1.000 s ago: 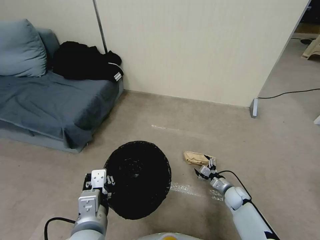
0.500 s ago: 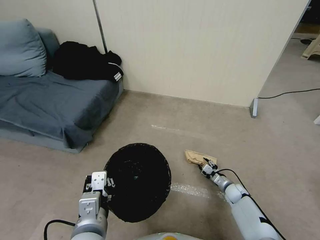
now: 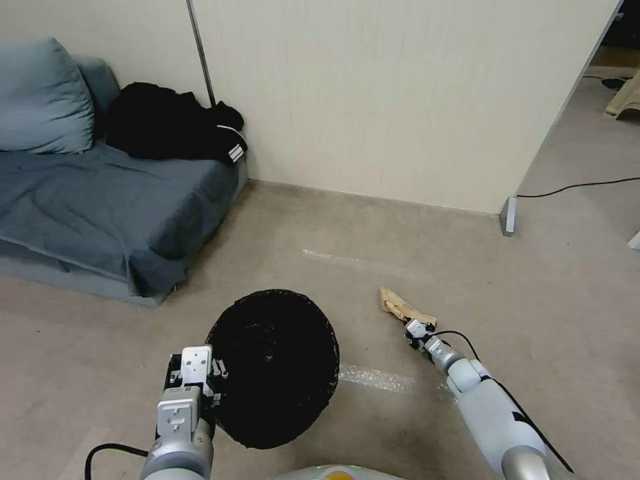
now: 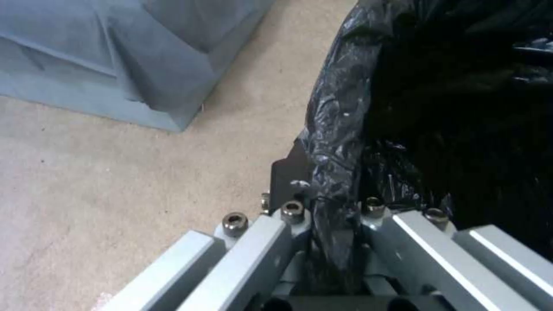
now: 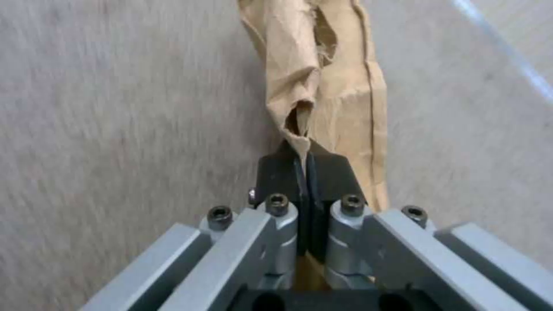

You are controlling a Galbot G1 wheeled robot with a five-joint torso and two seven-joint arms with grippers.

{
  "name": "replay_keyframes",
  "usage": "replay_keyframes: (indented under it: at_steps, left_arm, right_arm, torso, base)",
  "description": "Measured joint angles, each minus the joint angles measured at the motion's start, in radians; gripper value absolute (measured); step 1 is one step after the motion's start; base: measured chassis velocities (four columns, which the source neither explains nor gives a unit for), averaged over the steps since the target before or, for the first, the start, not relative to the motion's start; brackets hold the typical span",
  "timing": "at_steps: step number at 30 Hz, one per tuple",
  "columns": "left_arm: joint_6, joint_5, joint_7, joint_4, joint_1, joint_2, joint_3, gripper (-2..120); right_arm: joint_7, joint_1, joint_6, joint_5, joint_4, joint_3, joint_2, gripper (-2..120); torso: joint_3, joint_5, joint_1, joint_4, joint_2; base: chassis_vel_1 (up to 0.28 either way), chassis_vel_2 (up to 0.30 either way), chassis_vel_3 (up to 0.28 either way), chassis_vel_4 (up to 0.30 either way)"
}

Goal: Pick up the trash bin, then pick up the garbage from the floor and place it into the trash bin.

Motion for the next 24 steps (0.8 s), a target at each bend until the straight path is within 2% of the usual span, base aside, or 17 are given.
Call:
replay_keyframes:
  at_steps: [1,5,6,8,9,11,12,14,15,18,19,21,22,24]
  left_arm:
    - [0.000,0.000,0.000,0.000,0.000,0.000,0.000,0]
    - [-0.006,-0.007,0.010,0.000,-0.007,0.004,0.000,0]
    - [-0.006,-0.007,0.010,0.000,-0.007,0.004,0.000,0]
    - [-0.008,-0.011,0.013,0.004,-0.010,0.008,0.000,0]
    - [-0.008,-0.011,0.013,0.004,-0.010,0.008,0.000,0]
    - [-0.008,-0.016,0.014,0.007,-0.014,0.011,0.001,0]
    - [-0.008,-0.016,0.014,0.007,-0.014,0.011,0.001,0]
    - [-0.008,-0.023,0.016,0.016,-0.019,0.014,0.001,0]
    - [-0.008,-0.023,0.016,0.016,-0.019,0.014,0.001,0]
    - [-0.008,-0.033,0.017,0.036,-0.028,0.017,0.000,0]
    - [-0.008,-0.033,0.017,0.036,-0.028,0.017,0.000,0]
    - [-0.008,-0.037,0.017,0.045,-0.033,0.018,0.001,0]
    - [-0.008,-0.037,0.017,0.045,-0.033,0.018,0.001,0]
    - [-0.008,-0.038,0.017,0.053,-0.038,0.019,0.001,0]
  right_arm:
    - [0.000,0.000,0.000,0.000,0.000,0.000,0.000,0]
    - [0.005,-0.098,-0.026,0.091,0.167,-0.014,-0.009,0]
    - [0.005,-0.098,-0.026,0.091,0.167,-0.014,-0.009,0]
    - [0.008,-0.161,-0.032,0.135,0.296,-0.019,-0.013,0]
    - [0.008,-0.161,-0.032,0.135,0.296,-0.019,-0.013,0]
    - [0.008,-0.230,-0.046,0.184,0.446,-0.027,-0.021,0]
    - [0.008,-0.230,-0.046,0.184,0.446,-0.027,-0.021,0]
    - [0.002,-0.315,-0.055,0.239,0.645,-0.030,-0.032,0]
    - [0.002,-0.315,-0.055,0.239,0.645,-0.030,-0.032,0]
    - [-0.014,-0.450,-0.077,0.341,0.911,-0.037,-0.045,0]
    - [-0.014,-0.450,-0.077,0.341,0.911,-0.037,-0.045,0]
    - [-0.037,-0.527,-0.084,0.431,1.092,-0.043,-0.053,0]
    - [-0.037,-0.527,-0.084,0.431,1.092,-0.043,-0.053,0]
    - [-0.084,-0.584,-0.054,0.503,1.217,-0.052,-0.058,0]
  torso:
    - [0.000,0.0000,0.000,0.0000,0.000]
    - [0.000,-0.0001,0.000,-0.0003,0.000]
    - [0.000,-0.0001,0.000,-0.0003,0.000]
    - [0.000,0.0000,0.000,0.0002,0.000]
    - [0.000,0.0000,0.000,0.0002,0.000]
    - [0.000,0.0003,0.000,0.0002,0.000]
    - [0.000,0.0003,0.000,0.0002,0.000]
    - [0.000,-0.0001,0.000,0.0001,0.000]
    - [0.000,-0.0001,0.000,0.0001,0.000]
    - [0.000,0.0001,0.000,-0.0001,0.000]
    - [0.000,0.0001,0.000,-0.0001,0.000]
    - [0.000,-0.0003,0.000,-0.0002,0.000]
    - [0.000,-0.0003,0.000,-0.0002,0.000]
    - [0.000,-0.0002,0.000,0.0001,0.000]
  base:
    - [0.000,0.000,0.000,0.000]
    - [0.000,0.000,0.000,0.000]
    - [0.000,0.000,0.000,0.000]
    - [0.000,0.000,0.000,0.000]
    - [0.000,0.000,0.000,0.000]
    - [0.000,0.000,0.000,0.000]
    - [0.000,0.000,0.000,0.000]
    - [0.000,0.000,0.000,0.000]
    - [0.000,0.000,0.000,0.000]
    - [0.000,0.000,0.000,0.000]
    - [0.000,0.000,0.000,0.000]
    - [0.000,0.000,0.000,0.000]
    - [0.000,0.000,0.000,0.000]
    - [0.000,0.000,0.000,0.000]
